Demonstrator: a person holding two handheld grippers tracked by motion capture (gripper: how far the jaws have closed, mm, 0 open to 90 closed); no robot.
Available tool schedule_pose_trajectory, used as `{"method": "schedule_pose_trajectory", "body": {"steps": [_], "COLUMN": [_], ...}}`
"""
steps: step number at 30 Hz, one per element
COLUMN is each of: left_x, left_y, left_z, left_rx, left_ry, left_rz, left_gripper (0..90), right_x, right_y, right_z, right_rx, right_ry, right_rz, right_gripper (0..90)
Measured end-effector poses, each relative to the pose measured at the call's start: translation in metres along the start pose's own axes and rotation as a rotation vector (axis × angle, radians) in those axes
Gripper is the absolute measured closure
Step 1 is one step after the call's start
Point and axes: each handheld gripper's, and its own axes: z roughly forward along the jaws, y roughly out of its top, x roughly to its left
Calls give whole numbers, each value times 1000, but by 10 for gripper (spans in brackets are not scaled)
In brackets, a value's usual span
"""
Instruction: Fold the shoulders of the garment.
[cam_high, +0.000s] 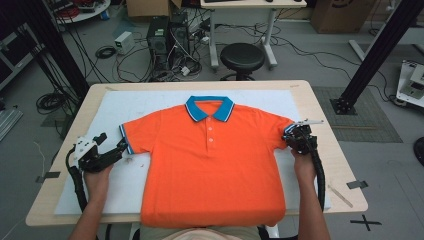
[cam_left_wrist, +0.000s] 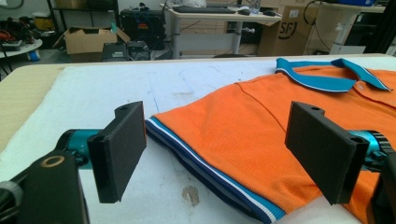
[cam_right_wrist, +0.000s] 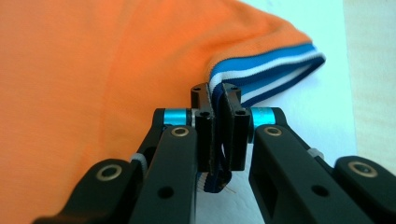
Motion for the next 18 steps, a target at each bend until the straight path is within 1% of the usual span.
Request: {"method": "schedule_pose_trajectory", "body": {"steps": [1,2,3,4,5,6,7,8,9,10,11,12,13,14,15,16,17,18], "left_x": [0,0,0,0,0,0,0,0,0,0,0,0,0,0,0,0,0,0], "left_y": [0,0,0,0,0,0,0,0,0,0,0,0,0,0,0,0,0,0], "left_z": [0,0,0,0,0,0,0,0,0,0,0,0,0,0,0,0,0,0], "left_rx": [2,2,2,2,2,2,2,2,2,3,2,3,4,4,5,5,5,5], "left_ry": [1,0,0,0,0,0,-1,-2,-2,-2,-2,-2,-2,-3,-4,-4,-4,-4], "left_rz": [-1,-1,-2,-1,-1,-1,-1,-2,-2,-1,-1,1,2,4,4,4,5,5], "left_gripper": [206,206,206,206,206,206,206,206,206,206,206,206,206,206,206,207,207,207], "right_x": [2,7,7,13,13,20,20,29,29,37,37,45,45,48,51,58,58,61], "right_y": [2,9,9,14,14,18,18,22,22,25,25,28,28,30,31,32,32,32], "right_z": [-1,-5,-5,-5,-5,-5,-5,-5,-5,-5,-5,-3,-3,-3,-1,1,1,3], "right_rx": [-11,-19,-19,-22,-22,-29,-29,-36,-36,-36,-36,-33,-33,-28,-25,-14,-14,-8], "right_ry": [3,12,12,18,18,34,34,51,51,65,65,79,79,83,89,94,94,96], "right_rz": [-2,-21,-21,-36,-36,-54,-54,-69,-69,-93,-93,-113,-113,-120,-132,-154,-154,-164], "right_gripper": [855,855,855,855,855,855,855,855,855,855,855,854,854,854,854,854,854,853]}}
